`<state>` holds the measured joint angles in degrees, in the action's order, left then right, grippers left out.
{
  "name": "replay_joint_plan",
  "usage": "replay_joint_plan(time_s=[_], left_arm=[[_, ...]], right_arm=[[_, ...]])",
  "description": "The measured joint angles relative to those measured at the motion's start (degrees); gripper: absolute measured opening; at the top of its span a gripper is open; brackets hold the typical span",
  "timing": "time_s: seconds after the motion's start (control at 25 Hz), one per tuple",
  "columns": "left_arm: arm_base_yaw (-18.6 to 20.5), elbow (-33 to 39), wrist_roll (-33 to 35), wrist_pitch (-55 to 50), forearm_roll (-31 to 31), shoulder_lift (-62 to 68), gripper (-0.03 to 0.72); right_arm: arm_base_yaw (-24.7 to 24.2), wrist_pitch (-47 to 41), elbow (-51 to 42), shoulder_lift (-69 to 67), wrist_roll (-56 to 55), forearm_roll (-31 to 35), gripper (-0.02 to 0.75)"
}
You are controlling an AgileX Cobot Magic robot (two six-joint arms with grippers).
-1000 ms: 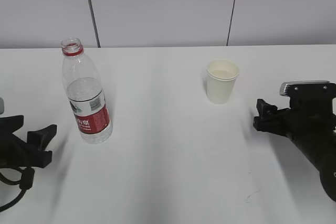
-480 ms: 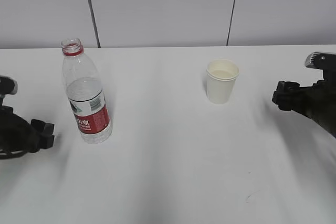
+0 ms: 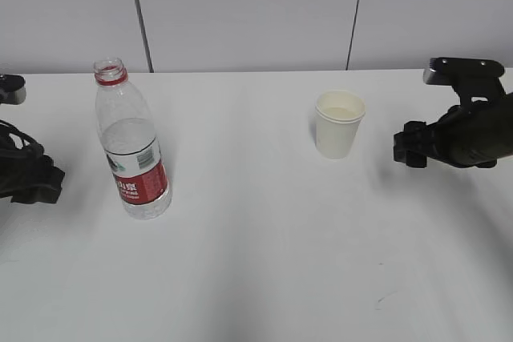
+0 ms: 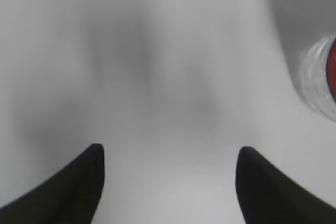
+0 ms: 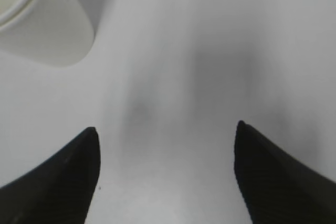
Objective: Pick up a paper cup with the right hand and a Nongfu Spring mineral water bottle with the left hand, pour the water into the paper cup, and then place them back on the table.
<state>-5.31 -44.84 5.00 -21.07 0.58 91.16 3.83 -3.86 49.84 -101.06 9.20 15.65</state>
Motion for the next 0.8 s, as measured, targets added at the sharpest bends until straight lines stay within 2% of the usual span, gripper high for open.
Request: replay_joint_plan(time_s=[0.16, 0.44, 0.6, 0.8], left_arm=[[0.0, -7.2, 0.0, -13.65, -0.58, 0.0, 0.48], [0.0, -14.49, 0.0, -27.69, -0.89, 0.0, 0.48], [0.0, -16.27, 0.0, -33.37, -1.66, 0.0, 0.48], [0.0, -17.58, 0.0, -38.4, -3.29, 0.0, 0.48]], right_arm=[[0.0, -16.6, 6.84, 0.0, 1.46, -2.17, 0.592], [0.0, -39.72, 16.6, 0.0, 1.78, -9.94, 0.592], [0.0, -47.26, 19.94, 0.0, 1.78, -11.82, 0.592], [0.0, -52.67, 23.05, 0.0, 1.78, -13.57, 0.591]])
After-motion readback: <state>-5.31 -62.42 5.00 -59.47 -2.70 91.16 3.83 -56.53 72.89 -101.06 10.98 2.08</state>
